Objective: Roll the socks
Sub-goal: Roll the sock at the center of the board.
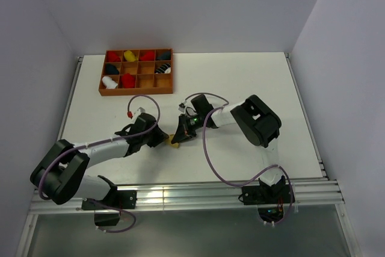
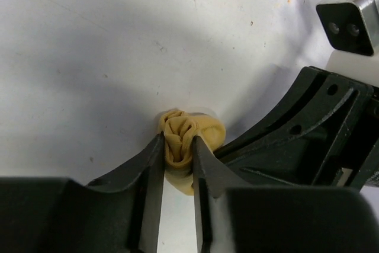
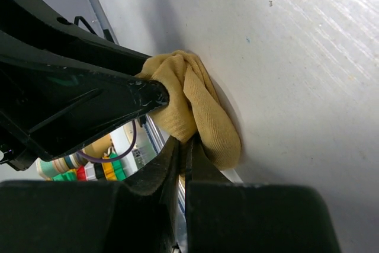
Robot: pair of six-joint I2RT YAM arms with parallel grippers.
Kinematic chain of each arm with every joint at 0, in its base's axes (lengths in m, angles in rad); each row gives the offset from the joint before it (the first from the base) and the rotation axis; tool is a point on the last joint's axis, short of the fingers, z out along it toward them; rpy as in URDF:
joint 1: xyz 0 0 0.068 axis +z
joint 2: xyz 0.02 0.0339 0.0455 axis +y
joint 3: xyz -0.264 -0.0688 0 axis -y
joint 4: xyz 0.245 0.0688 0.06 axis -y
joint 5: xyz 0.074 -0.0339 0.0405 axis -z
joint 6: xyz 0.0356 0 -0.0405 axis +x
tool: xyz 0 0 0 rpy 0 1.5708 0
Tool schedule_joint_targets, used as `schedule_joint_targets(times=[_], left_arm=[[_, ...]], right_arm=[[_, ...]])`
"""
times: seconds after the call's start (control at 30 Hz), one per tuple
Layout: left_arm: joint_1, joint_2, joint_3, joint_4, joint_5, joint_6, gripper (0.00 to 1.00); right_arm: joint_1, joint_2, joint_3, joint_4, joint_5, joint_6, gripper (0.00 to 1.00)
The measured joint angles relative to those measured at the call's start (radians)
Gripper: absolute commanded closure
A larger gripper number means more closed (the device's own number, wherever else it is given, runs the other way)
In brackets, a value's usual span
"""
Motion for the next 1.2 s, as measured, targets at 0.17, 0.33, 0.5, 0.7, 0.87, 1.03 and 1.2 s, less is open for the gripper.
schedule_joint_targets(times=[0.17, 0.33, 0.5, 0.7, 0.87, 1.03, 1.2], left_arm=[[-0.001, 0.070, 0.063, -0.023, 0.003, 0.028, 0.81], [-0.008, 0.151, 0.162, -0.079, 0.027, 0.084, 0.83], [-0.011, 0.175, 0.208, -0.129, 0.031, 0.130, 0.83], [-0.013, 0.206, 0.274, -0.212, 0.032, 0.172, 0.84], [-0.015, 0.226, 0.313, -0.259, 0.032, 0.192, 0.84], [-0.016, 0.237, 0.333, -0.282, 0.035, 0.206, 0.84], [-0.018, 0.241, 0.341, -0.291, 0.035, 0.209, 0.84]], right_arm=[[0.002, -0.035, -0.028, 0.008, 0.046, -0.037, 0.82], [0.030, -0.171, -0.111, 0.006, 0.220, -0.148, 0.68], [0.102, -0.359, -0.214, 0.006, 0.455, -0.266, 0.64], [0.223, -0.546, -0.309, 0.047, 0.752, -0.393, 0.58], [0.350, -0.583, -0.343, 0.098, 0.955, -0.506, 0.55], [0.425, -0.560, -0.343, 0.124, 1.076, -0.586, 0.54], [0.474, -0.479, -0.321, 0.127, 1.172, -0.647, 0.53]])
